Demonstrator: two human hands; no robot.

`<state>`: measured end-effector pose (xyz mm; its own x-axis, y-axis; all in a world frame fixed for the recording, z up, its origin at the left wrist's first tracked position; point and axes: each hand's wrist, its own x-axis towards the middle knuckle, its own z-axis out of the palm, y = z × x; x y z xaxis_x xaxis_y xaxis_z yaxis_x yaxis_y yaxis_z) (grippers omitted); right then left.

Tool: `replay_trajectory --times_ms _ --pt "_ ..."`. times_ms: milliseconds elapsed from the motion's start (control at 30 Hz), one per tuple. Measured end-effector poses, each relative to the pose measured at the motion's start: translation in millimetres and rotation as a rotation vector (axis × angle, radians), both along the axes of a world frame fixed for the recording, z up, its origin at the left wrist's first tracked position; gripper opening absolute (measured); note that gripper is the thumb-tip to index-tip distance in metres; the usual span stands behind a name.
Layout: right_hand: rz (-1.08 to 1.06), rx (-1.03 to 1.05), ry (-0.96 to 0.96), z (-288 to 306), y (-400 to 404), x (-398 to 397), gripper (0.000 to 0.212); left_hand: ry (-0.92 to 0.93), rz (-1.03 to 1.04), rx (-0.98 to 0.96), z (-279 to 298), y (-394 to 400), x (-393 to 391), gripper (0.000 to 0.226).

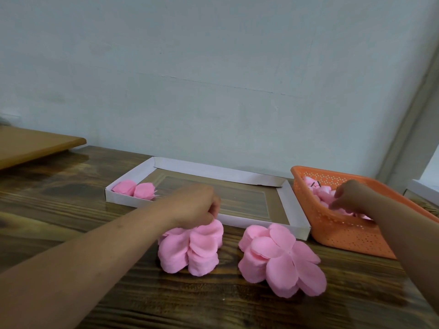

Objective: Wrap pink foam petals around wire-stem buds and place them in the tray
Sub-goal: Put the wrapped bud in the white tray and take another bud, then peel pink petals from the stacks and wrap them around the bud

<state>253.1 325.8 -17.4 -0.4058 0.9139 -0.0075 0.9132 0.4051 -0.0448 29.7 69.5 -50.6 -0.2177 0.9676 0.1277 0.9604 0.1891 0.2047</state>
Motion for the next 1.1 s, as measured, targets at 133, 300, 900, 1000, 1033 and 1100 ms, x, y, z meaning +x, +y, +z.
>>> replay_trajectory --times_ms 133,300,900,1000,1033,1100 --pt "-0.012 0.016 -0.054 0.4 -0.5 -2.6 0.020 -0.080 -0.011 0.056 1.5 -1.2 -0.1 0.018" --pt "-0.032 0.008 0.038 -2.1 2.4 -5.9 0.017 -0.185 -0.007 -0.010 5.7 -3.0 -2.6 0.023" --pt "-0.030 -0.027 -0.058 -6.5 6.1 -10.5 0.021 -0.301 -0.001 0.092 12.8 -7.5 -4.6 0.022" --pt "-0.011 -0.027 -0.075 -4.5 2.9 -11.5 0.023 -0.477 0.002 0.253 16.6 -6.1 1.9 0.021" --pt "-0.004 -0.027 -0.084 -3.9 1.3 -11.3 0.023 -0.503 0.001 0.285 17.5 -5.8 3.4 0.022" --pt "0.012 -0.029 -0.076 -3.8 1.3 -10.1 0.023 -0.525 -0.005 0.319 18.8 -5.4 6.3 0.025"
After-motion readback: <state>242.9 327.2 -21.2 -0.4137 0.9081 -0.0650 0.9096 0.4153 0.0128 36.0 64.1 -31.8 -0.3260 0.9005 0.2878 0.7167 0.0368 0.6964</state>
